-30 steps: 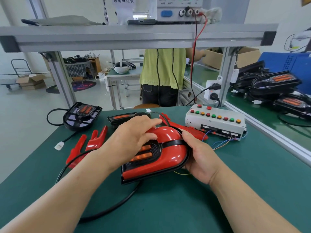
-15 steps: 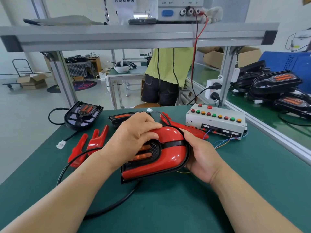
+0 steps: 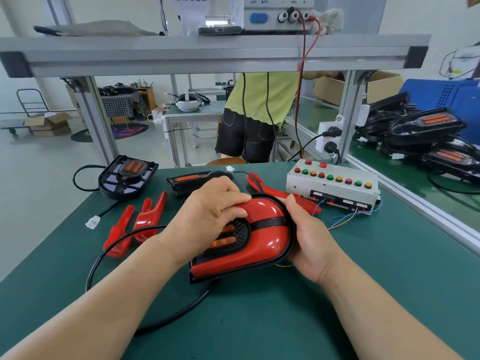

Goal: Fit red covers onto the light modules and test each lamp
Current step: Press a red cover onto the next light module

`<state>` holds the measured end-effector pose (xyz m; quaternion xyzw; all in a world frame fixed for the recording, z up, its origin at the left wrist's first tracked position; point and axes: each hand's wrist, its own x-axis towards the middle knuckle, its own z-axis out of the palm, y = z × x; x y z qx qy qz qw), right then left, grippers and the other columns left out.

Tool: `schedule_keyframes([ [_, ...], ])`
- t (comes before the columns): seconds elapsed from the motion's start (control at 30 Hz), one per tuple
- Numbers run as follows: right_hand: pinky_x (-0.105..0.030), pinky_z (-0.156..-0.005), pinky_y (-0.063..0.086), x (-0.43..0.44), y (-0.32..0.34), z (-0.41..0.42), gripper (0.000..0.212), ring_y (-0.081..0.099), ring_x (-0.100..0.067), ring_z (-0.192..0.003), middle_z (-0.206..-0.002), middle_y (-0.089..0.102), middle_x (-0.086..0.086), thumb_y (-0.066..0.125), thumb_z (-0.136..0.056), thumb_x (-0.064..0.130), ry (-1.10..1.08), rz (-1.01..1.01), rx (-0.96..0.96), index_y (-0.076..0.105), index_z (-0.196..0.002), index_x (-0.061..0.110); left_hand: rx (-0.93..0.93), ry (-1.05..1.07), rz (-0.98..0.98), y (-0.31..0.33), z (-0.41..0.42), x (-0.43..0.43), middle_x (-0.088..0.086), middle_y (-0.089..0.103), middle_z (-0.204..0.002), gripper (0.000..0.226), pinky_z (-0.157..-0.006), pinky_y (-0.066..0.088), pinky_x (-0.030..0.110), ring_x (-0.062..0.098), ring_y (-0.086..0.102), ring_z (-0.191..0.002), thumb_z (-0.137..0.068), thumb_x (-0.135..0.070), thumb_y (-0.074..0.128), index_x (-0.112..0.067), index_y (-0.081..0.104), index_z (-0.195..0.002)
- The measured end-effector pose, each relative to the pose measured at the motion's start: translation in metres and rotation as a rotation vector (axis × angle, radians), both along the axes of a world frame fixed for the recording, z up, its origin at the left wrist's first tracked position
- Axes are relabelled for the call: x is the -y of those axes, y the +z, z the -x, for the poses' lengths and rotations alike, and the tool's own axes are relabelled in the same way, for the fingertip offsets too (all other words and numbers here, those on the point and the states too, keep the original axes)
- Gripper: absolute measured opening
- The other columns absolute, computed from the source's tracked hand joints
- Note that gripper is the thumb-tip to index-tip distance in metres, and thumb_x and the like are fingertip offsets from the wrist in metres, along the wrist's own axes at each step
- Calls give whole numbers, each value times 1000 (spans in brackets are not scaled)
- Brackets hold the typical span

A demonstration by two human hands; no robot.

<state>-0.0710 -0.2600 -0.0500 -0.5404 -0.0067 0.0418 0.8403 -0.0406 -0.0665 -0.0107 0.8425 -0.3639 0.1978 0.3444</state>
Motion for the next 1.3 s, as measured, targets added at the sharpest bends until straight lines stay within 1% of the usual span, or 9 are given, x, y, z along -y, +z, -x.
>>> schedule_keyframes([
  [0.13,-45,-89,58,-3,2,1,50,72,-27,-99,-113,74,-12,57,-86,57,3,63,12,73,-114,18,64,-13,16,-5,-1,3,2,61,-98,27,-93,48,35,18,58,-98,-89,-7,70,-5,73,-116],
  [0.23,-45,-83,59,-7,0,1,44,72,-26,-85,-102,76,-13,79,-68,38,-83,131,50,71,-106,18,159,-47,-47,-10,-3,6,6,65,-96,26,-87,51,47,29,59,-94,-86,-8,71,-3,75,-111],
  [0.4,-43,-76,61,-6,-3,-1,33,74,-26,-81,-93,78,-9,84,-72,23,-173,181,68,73,-103,19,246,27,-108,-11,-11,7,1,66,-100,30,-92,45,39,24,56,-98,-86,-28,71,-13,76,-111],
  [0.57,-47,-76,62,0,-3,-2,53,74,-28,-83,-98,77,-10,85,-56,35,-165,140,13,74,-105,18,-298,299,36,2,-21,-24,-25,60,-109,46,-96,42,22,-4,54,-107,-81,-68,57,-38,66,-115],
  [0.77,-39,-67,60,1,-4,-4,56,75,-27,-80,-97,77,-11,87,-49,39,-140,123,-19,76,-100,19,-1025,42,205,-11,-21,-51,2,70,-124,67,-107,45,48,24,63,-119,-80,-64,53,-15,66,-124],
  [0.87,-39,-66,60,2,-6,-4,54,75,-28,-81,-97,77,-11,88,-48,39,-137,105,-15,77,-98,20,-1160,-53,407,-14,-19,-41,14,66,-129,60,-110,43,52,33,59,-124,-90,-49,52,-5,63,-129],
  [0.97,-41,-69,61,3,-7,-5,50,75,-29,-82,-98,77,-12,88,-49,37,-138,100,-12,77,-95,21,-1308,-171,577,-12,-14,-34,21,64,-128,55,-94,56,44,34,62,-120,-95,-43,47,-1,63,-128],
  [1.13,-40,-66,60,1,-8,-4,48,75,-29,-80,-97,77,-12,87,-53,33,-151,85,-10,77,-98,20,-1282,-96,731,-17,-12,-25,27,67,-120,51,-77,60,45,38,67,-109,-89,-35,56,5,65,-121],
  [1.3,-40,-67,61,-1,-7,-4,51,75,-29,-81,-97,77,-12,86,-53,33,-163,85,5,76,-101,18,-1259,-56,781,-22,-14,-23,27,68,-118,54,-84,58,52,42,67,-108,-86,-34,60,5,63,-123],
])
